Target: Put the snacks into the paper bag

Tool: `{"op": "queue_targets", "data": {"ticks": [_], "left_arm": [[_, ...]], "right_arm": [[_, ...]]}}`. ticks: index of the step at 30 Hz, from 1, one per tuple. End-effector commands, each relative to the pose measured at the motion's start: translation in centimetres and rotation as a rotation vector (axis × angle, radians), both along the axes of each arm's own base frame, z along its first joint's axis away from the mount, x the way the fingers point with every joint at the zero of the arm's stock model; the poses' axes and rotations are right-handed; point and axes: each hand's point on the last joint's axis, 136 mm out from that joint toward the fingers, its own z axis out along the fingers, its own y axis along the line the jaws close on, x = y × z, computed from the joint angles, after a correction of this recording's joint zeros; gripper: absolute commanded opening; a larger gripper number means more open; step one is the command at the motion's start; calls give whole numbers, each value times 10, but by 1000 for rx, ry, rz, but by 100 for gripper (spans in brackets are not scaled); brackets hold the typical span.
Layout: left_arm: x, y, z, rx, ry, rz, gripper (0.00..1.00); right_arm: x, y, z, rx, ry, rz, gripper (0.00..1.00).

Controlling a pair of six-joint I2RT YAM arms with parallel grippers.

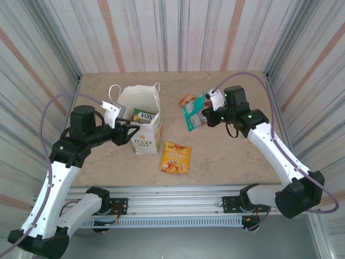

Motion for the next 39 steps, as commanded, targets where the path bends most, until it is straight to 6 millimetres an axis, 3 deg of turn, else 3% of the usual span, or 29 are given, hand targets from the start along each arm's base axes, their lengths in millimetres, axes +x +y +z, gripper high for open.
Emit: {"op": "queue_targets", "data": {"ticks": [1,6,12,16,22,26,36,39], "left_arm": [[-18,-17,20,-24,-96,-165,58],[-35,-33,24,-28,-143,-300,58],[-53,-52,21,-13,-181,-454,60],[-56,-65,19,22,-216,-528,63],[-50,-87,6,82,-225,-615,70],[-49,-101,0,81,-200,-672,72],[-62,-131,-13,43,-155,-795,72],[-59,-135,-14,26,-157,-790,64]], "right_arm": [[-19,-2,14,-17,-63,82,0],[-49,5,29,14,-117,218,0],[-101,23,43,10,-235,517,0],[-137,29,52,-36,-310,661,0],[-164,37,55,-24,-307,782,0],[-174,43,67,33,-347,823,0],[-172,52,88,102,-470,829,0],[-171,54,92,117,-494,833,0]]}}
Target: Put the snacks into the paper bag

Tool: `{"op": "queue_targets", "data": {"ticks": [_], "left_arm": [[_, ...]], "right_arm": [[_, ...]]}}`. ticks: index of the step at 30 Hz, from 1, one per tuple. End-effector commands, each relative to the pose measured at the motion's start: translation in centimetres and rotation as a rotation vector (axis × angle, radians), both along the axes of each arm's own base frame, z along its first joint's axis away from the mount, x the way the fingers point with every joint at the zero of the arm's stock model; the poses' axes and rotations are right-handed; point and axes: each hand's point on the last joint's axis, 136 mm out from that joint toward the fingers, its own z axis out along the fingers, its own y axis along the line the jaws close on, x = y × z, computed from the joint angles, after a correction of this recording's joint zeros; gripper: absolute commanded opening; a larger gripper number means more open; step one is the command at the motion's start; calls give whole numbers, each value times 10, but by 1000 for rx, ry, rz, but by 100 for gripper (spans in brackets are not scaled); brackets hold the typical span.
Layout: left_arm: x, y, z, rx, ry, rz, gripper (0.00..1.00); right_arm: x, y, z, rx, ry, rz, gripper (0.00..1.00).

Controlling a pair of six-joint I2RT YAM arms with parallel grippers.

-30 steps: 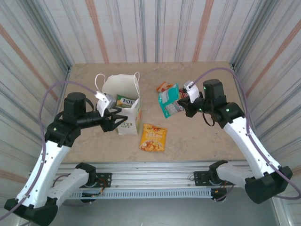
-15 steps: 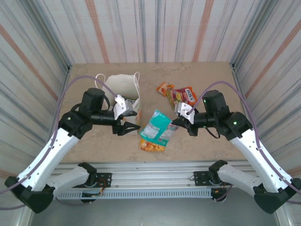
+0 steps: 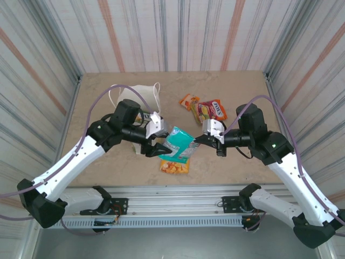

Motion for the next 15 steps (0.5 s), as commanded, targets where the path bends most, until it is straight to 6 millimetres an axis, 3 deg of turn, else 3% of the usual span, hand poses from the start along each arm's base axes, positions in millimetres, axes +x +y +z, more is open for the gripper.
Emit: {"op": "queue_targets", "data": {"ticks": [1,14,15], "left_arm": [[1,-8,12,-58,-23,-23,60],[-1,-5,29,-80,-9,10,8],[1,-4,32,-79,-22,30,5]], "right_arm": [[-5,7,17,75,-58,46,0],[17,8,15,102,-64,-52,0],[21,6,17,114,-78,-84,6]]}}
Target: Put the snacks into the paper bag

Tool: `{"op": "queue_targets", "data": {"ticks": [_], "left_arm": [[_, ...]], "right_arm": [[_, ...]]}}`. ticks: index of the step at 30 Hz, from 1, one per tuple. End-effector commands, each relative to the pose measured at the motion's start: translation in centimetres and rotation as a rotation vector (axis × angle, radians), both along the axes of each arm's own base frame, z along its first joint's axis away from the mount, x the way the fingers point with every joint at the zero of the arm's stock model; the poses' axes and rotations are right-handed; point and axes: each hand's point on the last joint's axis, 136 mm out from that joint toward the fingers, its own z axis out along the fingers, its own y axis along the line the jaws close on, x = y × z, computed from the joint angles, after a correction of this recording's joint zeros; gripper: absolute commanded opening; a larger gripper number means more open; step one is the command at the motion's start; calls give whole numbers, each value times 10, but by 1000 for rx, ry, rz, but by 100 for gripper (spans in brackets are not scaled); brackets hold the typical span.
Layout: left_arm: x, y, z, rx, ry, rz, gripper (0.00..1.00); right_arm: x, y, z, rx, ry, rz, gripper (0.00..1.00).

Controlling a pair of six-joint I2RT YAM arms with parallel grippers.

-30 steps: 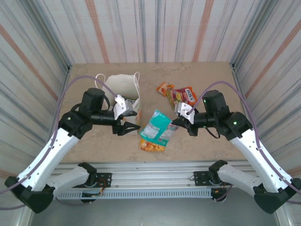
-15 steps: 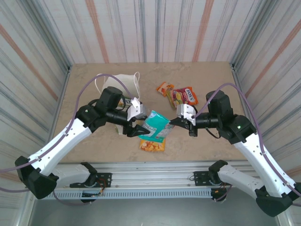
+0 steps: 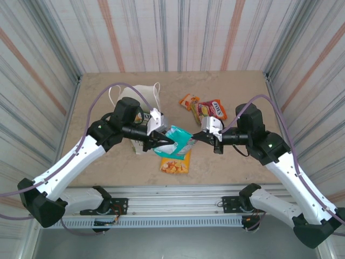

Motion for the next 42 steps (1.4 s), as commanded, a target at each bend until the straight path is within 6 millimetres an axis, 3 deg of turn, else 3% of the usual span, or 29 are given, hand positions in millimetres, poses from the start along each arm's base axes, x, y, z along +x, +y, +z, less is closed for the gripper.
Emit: {"op": "queue_targets", "data": {"ticks": [1,4,9,15,19,23,27,31,42], "left_arm": [[0,5,22,-18,-41,43,4],[13,14,38,5,-71,154,1],[38,33,75,41,-173,348,0],[80,62,131,12,-325,637,0],[104,81,165,17,-397,809,0],[121,94,201,-86,-454,958,0],[135,108,220,-140,-447,1095,0],[146,122,206,14,-377,1194,0],[139,155,109,379,31,1274,0]], "right_arm": [[13,-2,18,78,-59,-96,16],[36,-13,24,128,-55,-262,44],[64,-29,26,181,9,-474,61],[79,-30,18,195,102,-538,65],[82,-23,10,178,150,-518,60],[87,-18,-1,134,198,-522,59],[94,-16,-9,122,238,-543,59],[98,-19,-12,127,245,-575,59],[100,-21,-30,100,276,-598,59]]}}
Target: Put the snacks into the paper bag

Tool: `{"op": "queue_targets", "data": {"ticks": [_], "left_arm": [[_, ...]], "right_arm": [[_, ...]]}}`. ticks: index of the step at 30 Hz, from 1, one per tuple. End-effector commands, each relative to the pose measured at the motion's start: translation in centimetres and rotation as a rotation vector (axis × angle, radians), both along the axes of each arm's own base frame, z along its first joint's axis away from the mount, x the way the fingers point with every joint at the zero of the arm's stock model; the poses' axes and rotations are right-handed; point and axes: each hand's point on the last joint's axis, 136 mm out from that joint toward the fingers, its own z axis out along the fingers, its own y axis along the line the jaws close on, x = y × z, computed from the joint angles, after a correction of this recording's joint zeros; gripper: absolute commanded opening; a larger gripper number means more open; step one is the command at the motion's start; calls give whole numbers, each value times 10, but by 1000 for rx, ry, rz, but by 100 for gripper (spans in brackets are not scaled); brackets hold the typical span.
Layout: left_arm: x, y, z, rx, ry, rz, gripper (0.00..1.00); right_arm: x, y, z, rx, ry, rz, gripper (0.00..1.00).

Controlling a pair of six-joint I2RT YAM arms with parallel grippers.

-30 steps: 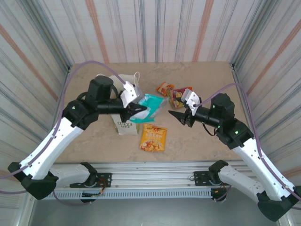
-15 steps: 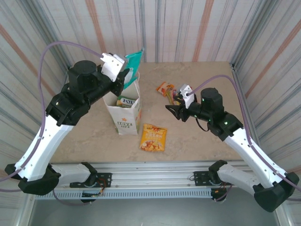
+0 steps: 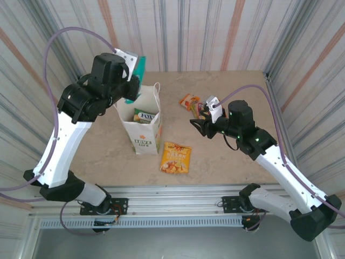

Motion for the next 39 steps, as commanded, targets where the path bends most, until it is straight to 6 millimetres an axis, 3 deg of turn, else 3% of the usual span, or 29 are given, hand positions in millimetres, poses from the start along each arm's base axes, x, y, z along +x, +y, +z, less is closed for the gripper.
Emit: {"op": "queue_targets", "data": {"ticks": [1,9,15,18,21,25,32,39], "left_arm": [[-12,20,-39,-24,211,79,0],[-14,5,-91,-36,463,28,0],[-18,-9,-111,-68,586,-19,0],[-33,-6,-115,-58,667,-17,0],[-34,0,-122,-37,677,5,0],[-26,2,-132,-22,694,32,0],[8,3,-138,-50,645,74,1],[20,-1,-158,-47,706,74,7]], "right_arm": [[4,-2,-9,1,42,-25,59],[11,-2,-18,5,87,-46,60],[11,-6,-24,10,125,-61,59],[12,-8,-26,7,129,-68,59],[16,-11,-28,13,133,-78,59],[21,-10,-27,27,146,-86,59],[23,-8,-38,27,181,-93,59],[25,-8,-44,25,197,-96,60]]}}
